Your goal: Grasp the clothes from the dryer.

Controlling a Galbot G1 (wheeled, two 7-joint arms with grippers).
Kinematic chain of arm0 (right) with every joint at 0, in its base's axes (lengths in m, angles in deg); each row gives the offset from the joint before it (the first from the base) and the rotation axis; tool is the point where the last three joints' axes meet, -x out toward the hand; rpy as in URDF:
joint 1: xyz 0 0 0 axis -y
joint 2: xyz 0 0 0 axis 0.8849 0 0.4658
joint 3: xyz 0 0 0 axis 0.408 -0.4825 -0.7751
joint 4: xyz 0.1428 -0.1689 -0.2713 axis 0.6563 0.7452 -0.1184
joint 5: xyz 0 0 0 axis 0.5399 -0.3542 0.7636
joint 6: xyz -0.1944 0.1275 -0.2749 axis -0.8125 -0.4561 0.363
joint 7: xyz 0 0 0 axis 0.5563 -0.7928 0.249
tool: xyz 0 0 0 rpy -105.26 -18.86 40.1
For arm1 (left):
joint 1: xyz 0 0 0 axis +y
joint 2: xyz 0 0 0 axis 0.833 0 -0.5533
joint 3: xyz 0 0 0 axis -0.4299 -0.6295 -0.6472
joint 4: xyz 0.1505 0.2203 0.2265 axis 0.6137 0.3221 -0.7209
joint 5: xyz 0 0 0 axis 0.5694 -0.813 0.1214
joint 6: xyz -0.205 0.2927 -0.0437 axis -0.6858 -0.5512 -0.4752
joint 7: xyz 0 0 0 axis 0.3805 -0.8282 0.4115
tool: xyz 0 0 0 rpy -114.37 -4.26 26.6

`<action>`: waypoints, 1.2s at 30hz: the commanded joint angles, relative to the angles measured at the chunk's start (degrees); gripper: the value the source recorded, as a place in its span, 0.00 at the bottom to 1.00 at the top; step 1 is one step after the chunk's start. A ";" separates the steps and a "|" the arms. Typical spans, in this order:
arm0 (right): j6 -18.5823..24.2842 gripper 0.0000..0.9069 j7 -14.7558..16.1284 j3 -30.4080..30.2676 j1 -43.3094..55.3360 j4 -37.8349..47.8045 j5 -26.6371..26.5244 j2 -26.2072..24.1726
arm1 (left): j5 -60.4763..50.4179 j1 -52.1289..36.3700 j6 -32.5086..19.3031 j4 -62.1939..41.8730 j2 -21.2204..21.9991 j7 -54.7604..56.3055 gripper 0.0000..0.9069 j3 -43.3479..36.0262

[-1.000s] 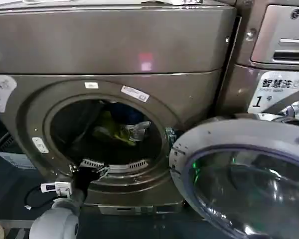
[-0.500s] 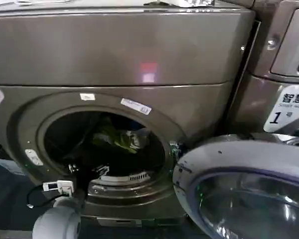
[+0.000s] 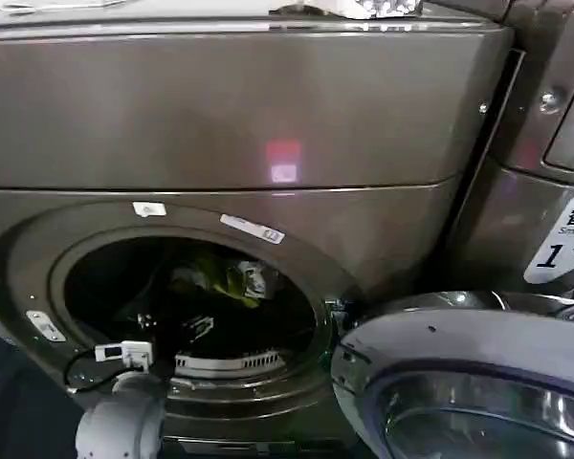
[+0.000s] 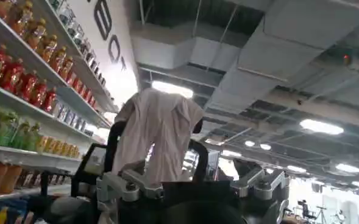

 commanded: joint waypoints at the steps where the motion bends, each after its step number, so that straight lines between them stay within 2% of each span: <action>1: 0.05 1.00 -0.09 -1.07 0.73 -0.33 0.27 -0.04 | -8.13 -20.23 -16.15 -29.38 0.94 -1.96 1.00 0.28; 7: -0.11 1.00 -0.09 -1.81 1.27 -0.77 0.38 -0.05 | -12.35 -29.41 -19.05 -42.34 1.41 -3.03 1.00 0.53; 12: -0.08 1.00 -0.07 -1.89 1.21 -0.59 0.48 -0.14 | -21.56 -35.49 -22.91 -53.77 1.14 -4.02 1.00 1.53; 15: -0.08 1.00 -0.06 -1.88 1.17 -0.47 0.55 -0.40 | -23.84 -37.46 -23.34 -56.64 0.68 -6.06 1.00 1.53; 17: -0.12 1.00 -0.06 -2.05 1.26 -0.66 0.63 -0.52 | -32.14 -37.32 -25.09 -55.80 0.46 -14.11 1.00 2.23; 21: -0.24 1.00 -0.05 -2.94 1.93 -1.37 1.30 -0.20 | -57.58 -35.27 -31.66 -51.27 -0.27 -35.48 1.00 2.22; 23: -0.24 1.00 -0.06 -3.08 2.05 -1.61 1.60 0.04 | -68.61 -33.77 -35.47 -48.36 -0.03 -42.57 1.00 2.06; 26: -0.30 1.00 -0.02 -3.24 2.04 -2.38 1.67 0.58 | -78.52 -33.77 -38.58 -48.10 0.13 -50.03 1.00 1.53; 28: -0.23 1.00 -0.06 -3.10 1.86 -2.18 1.63 0.50 | -81.06 -34.88 -39.37 -49.26 0.73 -53.02 1.00 2.05; 32: 0.01 1.00 0.03 -2.83 1.36 -1.32 1.62 0.10 | -83.24 -37.67 -44.30 -51.43 0.54 -63.35 1.00 2.15; 36: 0.04 1.00 0.20 -3.81 1.57 -1.84 1.68 0.27 | -83.53 -41.18 -46.48 -53.53 -0.19 -68.35 1.00 2.11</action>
